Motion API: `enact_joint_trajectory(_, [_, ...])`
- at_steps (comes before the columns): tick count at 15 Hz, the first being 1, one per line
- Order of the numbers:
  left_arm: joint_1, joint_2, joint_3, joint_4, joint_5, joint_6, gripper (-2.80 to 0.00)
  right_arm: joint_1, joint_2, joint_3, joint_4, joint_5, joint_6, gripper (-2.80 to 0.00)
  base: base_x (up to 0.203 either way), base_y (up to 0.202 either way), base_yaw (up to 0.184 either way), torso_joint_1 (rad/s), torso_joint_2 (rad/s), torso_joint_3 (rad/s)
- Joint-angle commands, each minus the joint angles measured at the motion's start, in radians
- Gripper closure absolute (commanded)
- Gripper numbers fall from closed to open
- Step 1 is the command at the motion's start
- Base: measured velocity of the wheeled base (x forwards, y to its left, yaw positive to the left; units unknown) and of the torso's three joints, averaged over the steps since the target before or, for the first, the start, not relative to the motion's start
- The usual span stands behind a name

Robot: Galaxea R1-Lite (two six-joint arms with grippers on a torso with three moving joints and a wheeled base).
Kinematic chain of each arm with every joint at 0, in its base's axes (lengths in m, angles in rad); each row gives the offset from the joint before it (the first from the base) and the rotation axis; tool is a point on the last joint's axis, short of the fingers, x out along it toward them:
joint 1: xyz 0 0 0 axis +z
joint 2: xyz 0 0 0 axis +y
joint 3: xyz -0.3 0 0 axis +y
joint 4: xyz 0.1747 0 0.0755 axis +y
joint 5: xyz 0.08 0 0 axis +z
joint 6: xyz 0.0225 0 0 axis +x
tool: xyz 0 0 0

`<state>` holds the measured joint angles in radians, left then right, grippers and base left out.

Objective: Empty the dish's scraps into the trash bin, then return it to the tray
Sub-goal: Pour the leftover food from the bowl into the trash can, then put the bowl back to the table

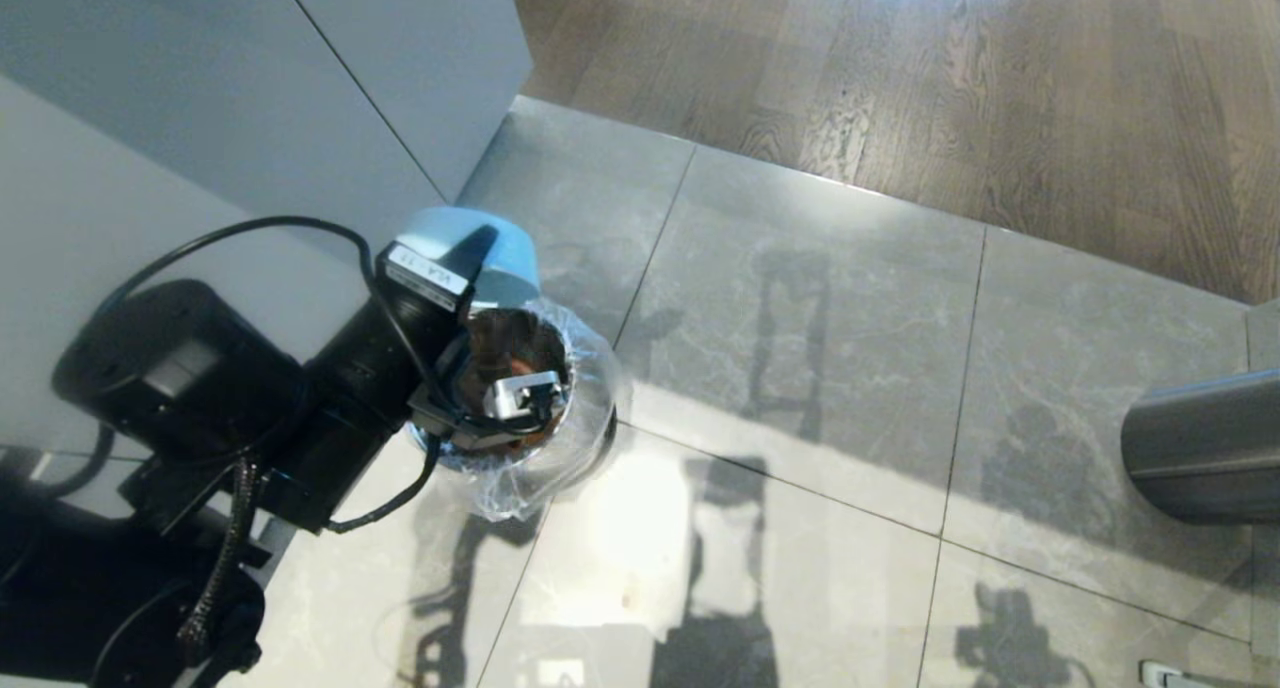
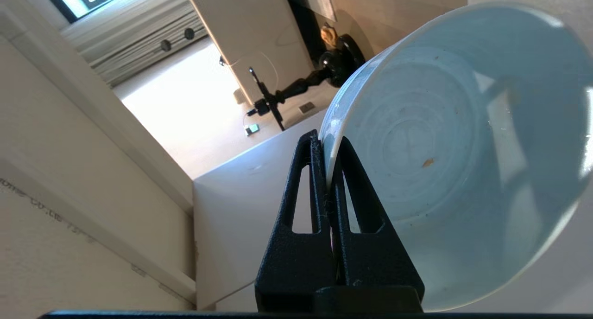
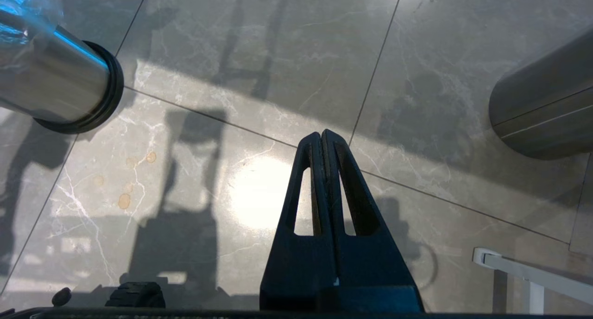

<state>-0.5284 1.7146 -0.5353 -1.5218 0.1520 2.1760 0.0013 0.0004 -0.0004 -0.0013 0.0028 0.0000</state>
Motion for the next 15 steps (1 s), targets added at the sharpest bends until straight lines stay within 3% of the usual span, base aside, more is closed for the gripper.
enact_joint_trajectory(1, [-0.001,-0.007,-0.002,-0.048,0.001,0.011,0.0,0.0,0.0,0.0,0.0,0.0,0.0,0.0,0.0,0.0,0.0,0.0,0.0,0.0])
enact_joint_trajectory(5, [0.004,-0.017,0.013,-0.048,0.003,0.01,0.0,0.0,0.0,0.0,0.0,0.0,0.0,0.0,0.0,0.0,0.0,0.0,0.0,0.0])
enact_joint_trajectory(9, [0.03,-0.123,0.162,-0.048,0.063,-0.043,0.0,0.0,0.0,0.0,0.0,0.0,0.0,0.0,0.0,0.0,0.0,0.0,0.0,0.0])
enact_joint_trajectory(15, [0.22,-0.428,0.36,-0.018,0.104,-0.104,0.0,0.0,0.0,0.0,0.0,0.0,0.0,0.0,0.0,0.0,0.0,0.0,0.0,0.0])
